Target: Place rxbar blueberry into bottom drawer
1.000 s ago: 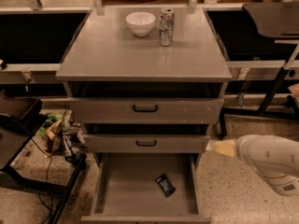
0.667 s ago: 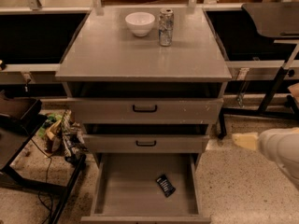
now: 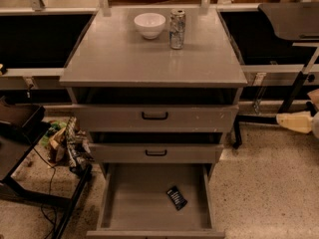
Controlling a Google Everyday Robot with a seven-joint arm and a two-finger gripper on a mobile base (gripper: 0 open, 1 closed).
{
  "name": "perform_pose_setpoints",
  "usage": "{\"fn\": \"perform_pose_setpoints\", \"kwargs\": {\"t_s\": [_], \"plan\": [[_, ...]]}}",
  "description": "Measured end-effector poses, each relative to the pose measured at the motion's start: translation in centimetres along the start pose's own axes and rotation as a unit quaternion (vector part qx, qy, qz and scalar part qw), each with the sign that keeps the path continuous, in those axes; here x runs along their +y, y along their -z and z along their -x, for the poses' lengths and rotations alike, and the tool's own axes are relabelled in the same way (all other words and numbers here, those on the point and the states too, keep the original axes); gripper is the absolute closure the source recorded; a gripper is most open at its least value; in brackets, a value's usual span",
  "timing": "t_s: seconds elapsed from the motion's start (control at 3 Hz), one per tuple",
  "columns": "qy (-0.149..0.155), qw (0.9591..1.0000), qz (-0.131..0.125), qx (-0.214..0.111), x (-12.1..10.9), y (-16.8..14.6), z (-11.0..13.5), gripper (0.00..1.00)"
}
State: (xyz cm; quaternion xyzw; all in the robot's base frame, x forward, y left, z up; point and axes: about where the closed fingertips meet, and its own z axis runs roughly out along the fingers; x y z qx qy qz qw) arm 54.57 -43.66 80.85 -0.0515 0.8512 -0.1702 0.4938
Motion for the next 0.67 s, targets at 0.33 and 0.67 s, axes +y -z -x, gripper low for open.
{"fn": "perform_pose_setpoints", "kwargs": {"t_s": [0.33, 0.67], "plan": [[0.029, 0.9991, -0.014, -0.028, -1.2, 0.5, 3.8, 0.0], [0.037, 0.9975, -0.018, -0.058, -0.7, 2.2, 7.6, 0.0]]}}
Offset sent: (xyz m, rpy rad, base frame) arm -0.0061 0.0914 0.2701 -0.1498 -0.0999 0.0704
